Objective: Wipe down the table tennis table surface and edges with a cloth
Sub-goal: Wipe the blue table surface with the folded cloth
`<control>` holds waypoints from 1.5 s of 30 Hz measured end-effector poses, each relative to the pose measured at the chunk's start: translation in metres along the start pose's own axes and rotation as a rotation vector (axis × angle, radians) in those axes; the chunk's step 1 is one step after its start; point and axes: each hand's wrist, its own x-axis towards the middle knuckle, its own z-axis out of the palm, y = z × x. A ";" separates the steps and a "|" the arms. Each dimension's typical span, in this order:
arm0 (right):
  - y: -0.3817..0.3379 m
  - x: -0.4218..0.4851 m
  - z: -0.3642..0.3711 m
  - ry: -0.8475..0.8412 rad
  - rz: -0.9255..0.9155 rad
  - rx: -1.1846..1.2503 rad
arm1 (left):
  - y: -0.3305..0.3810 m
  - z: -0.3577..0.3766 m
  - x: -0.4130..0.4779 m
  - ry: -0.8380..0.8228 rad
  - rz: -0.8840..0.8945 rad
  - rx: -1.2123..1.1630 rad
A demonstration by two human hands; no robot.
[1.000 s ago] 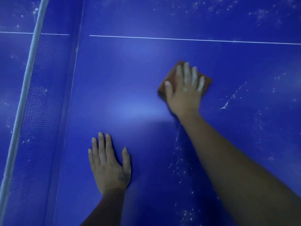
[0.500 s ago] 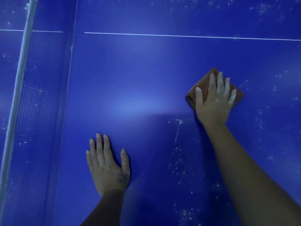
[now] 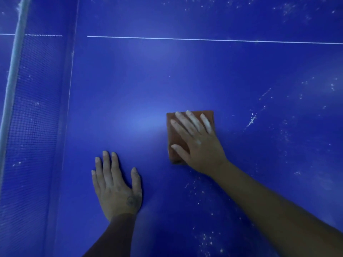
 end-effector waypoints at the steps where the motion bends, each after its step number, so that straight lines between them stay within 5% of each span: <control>1: 0.016 -0.002 -0.005 0.007 0.041 -0.012 | 0.000 0.000 0.000 -0.007 -0.007 -0.001; 6: 0.080 -0.007 -0.023 0.079 0.530 -0.099 | 0.003 -0.002 0.000 0.007 -0.008 -0.016; 10: 0.050 0.004 -0.019 0.106 0.794 -0.096 | 0.002 -0.001 0.000 0.007 -0.014 -0.009; 13: -0.004 0.009 -0.007 0.095 0.672 -0.107 | 0.001 0.000 0.000 0.011 -0.010 -0.003; 17: -0.068 -0.015 0.013 0.029 0.262 -0.011 | -0.001 0.002 0.000 0.020 0.004 0.006; 21: -0.058 -0.049 0.011 -0.039 0.013 0.051 | 0.000 0.001 0.000 0.012 0.000 0.010; 23: -0.027 -0.055 0.002 -0.021 0.066 0.023 | 0.001 0.001 0.000 0.010 -0.008 0.014; 27: 0.036 -0.061 -0.016 0.047 0.459 -0.099 | 0.002 -0.001 0.000 0.020 -0.001 0.001; 31: 0.019 -0.048 -0.015 0.087 0.804 -0.113 | 0.005 -0.002 0.000 0.021 -0.002 0.000; 33: -0.020 -0.046 -0.005 0.097 0.740 -0.118 | 0.005 -0.002 0.001 0.014 -0.002 -0.002; 37: -0.093 -0.076 0.015 -0.015 0.284 -0.012 | 0.001 0.000 0.001 0.049 0.025 -0.006; 40: -0.083 -0.100 0.009 -0.069 0.113 0.000 | 0.001 0.000 0.001 0.058 0.027 -0.010; 42: -0.052 -0.109 0.000 -0.074 0.129 -0.038 | 0.002 0.000 0.001 0.052 0.015 -0.011; 45: -0.008 -0.117 -0.016 -0.001 0.515 -0.129 | 0.004 -0.003 0.000 0.048 0.022 -0.038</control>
